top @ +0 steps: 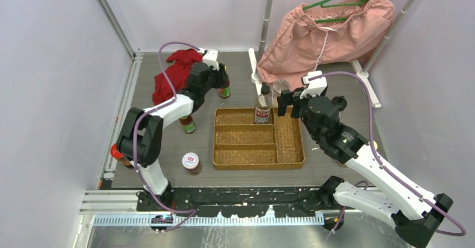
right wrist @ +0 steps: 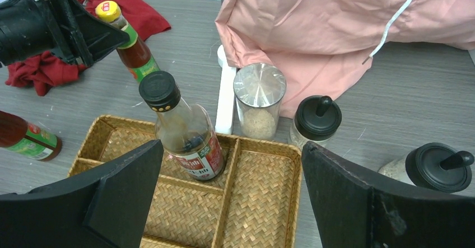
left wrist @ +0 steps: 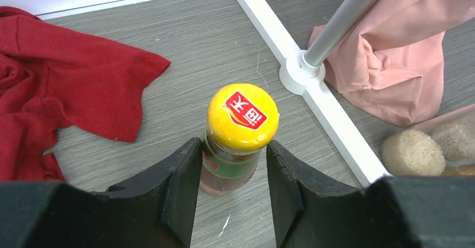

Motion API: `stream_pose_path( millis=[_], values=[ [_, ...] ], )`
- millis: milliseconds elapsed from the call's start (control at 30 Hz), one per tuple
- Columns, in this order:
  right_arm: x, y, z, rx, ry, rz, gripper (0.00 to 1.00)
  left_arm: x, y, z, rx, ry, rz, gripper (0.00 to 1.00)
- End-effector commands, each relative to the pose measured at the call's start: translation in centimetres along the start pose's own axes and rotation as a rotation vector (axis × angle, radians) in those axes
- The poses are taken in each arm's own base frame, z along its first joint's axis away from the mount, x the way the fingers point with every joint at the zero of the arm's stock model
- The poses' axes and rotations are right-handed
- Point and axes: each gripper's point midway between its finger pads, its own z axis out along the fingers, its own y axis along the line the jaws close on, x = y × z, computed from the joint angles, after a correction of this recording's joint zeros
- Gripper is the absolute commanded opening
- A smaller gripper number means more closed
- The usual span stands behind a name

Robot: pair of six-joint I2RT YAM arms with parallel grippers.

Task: Organize the condiment bottles
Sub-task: Pick up the bottle from the center of the board.

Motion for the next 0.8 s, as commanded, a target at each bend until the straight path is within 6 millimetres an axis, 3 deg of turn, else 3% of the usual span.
stream_pose_path(
  millis=[0, 233, 433, 767],
  values=[
    [-0.3, 0.2, 0.1, -0.006, -0.013, 0.025, 1.00, -3.7, -0.9, -0.7, 0.049, -0.114, -0.017, 0.47],
    [0.8, 0.1, 0.3, -0.001, 0.011, 0.008, 1.00, -3.2, -0.8, -0.3, 0.048, -0.153, -0.044, 0.51],
    [1.3, 0.2, 0.5, -0.002, 0.025, 0.001, 1.00, -3.3, -0.9, 0.1, 0.059, -0.194, -0.062, 0.41],
    [2.5, 0.8, 1.4, -0.014, 0.063, -0.013, 1.00, -3.2, -1.0, 1.1, 0.072, -0.226, -0.054, 0.37]
  ],
)
